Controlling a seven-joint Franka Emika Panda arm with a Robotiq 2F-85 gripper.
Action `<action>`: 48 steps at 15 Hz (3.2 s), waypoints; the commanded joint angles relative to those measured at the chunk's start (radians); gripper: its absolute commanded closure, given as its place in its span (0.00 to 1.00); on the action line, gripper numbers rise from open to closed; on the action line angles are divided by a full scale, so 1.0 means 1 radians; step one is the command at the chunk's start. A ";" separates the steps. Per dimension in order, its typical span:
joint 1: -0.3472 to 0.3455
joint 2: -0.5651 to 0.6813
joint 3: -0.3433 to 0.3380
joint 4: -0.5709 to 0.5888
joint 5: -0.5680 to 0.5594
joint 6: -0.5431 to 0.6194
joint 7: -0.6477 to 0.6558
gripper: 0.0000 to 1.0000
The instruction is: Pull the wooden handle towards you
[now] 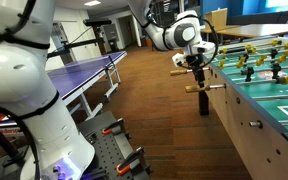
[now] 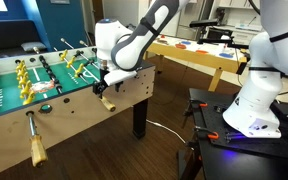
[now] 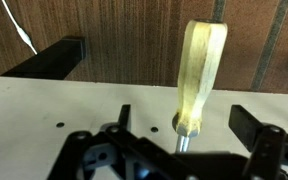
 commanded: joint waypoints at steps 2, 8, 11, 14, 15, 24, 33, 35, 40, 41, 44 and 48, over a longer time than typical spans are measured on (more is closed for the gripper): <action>-0.031 0.040 0.031 0.021 0.116 0.003 -0.046 0.00; -0.024 0.095 0.038 0.049 0.191 0.063 -0.068 0.00; -0.011 0.126 0.033 0.074 0.191 0.077 -0.062 0.14; -0.003 0.145 0.029 0.093 0.187 0.081 -0.062 0.44; 0.000 0.147 0.028 0.097 0.186 0.081 -0.062 0.51; 0.044 0.077 0.016 0.007 0.174 0.074 -0.049 0.97; 0.150 -0.005 0.020 -0.149 0.163 0.092 -0.009 0.99; 0.177 -0.026 0.020 -0.183 0.157 0.097 0.005 0.99; 0.235 -0.065 0.021 -0.248 0.134 0.103 0.042 0.99; 0.247 -0.071 0.018 -0.259 0.125 0.105 0.055 0.99; 0.260 -0.099 0.014 -0.289 0.102 0.106 0.086 0.99; 0.268 -0.193 -0.006 -0.344 0.056 0.070 0.113 0.54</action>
